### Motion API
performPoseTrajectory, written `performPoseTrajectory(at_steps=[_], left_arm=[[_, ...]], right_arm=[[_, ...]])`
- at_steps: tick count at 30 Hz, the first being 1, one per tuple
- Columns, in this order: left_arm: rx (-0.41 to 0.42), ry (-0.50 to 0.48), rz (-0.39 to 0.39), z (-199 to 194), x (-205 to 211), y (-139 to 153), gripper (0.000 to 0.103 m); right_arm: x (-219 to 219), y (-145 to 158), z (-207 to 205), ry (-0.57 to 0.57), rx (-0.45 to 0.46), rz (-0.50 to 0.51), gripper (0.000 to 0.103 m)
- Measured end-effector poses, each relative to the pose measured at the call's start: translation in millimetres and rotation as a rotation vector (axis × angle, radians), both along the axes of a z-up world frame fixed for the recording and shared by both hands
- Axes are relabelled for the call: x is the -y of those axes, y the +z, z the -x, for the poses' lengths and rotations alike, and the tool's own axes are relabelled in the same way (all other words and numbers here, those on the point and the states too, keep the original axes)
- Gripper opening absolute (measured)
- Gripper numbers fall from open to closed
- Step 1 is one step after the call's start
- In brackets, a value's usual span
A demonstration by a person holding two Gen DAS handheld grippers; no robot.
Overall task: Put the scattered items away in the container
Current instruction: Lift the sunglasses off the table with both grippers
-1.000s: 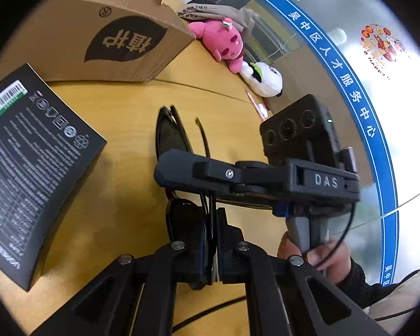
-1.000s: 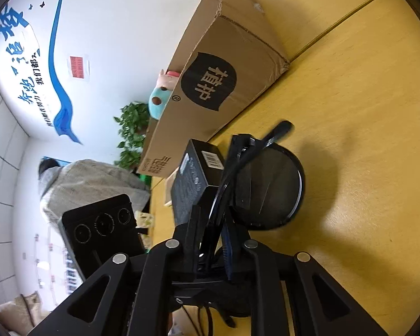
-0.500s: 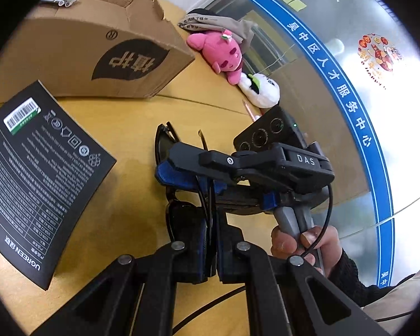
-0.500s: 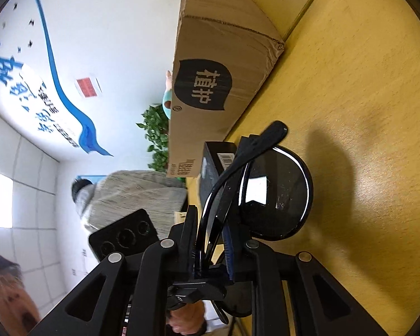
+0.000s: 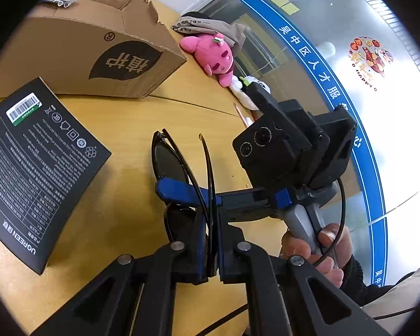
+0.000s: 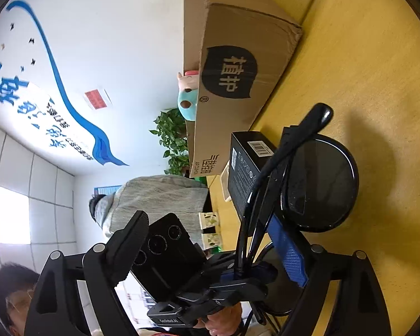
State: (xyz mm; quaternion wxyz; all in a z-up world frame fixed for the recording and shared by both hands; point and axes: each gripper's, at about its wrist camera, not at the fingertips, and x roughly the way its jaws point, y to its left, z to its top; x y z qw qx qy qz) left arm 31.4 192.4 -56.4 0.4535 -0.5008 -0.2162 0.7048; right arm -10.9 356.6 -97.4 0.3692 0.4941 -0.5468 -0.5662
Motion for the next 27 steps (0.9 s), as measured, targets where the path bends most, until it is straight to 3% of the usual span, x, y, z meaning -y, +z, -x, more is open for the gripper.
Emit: performPoseTrajectory(at_steps=[9,18,27], left_arm=[[0.021,0.008,-0.030,-2.2,12.9,-9.1,0.006],[0.011,-0.025,-0.062,-6.3,11.9,-5.9,0.006],[0.020,-0.050,-0.078,-9.8,6.2,-7.9,0.007]], right_arm=[[-5.1,-5.3,-13.2,-0.036,0.031,0.021,0.090],[-9.2,10.1,-16.6,-0.018,-0.042,-0.023,0.090],[-23.5,-0.2,-6.4,-0.015,-0.053,-0.007,0.089]])
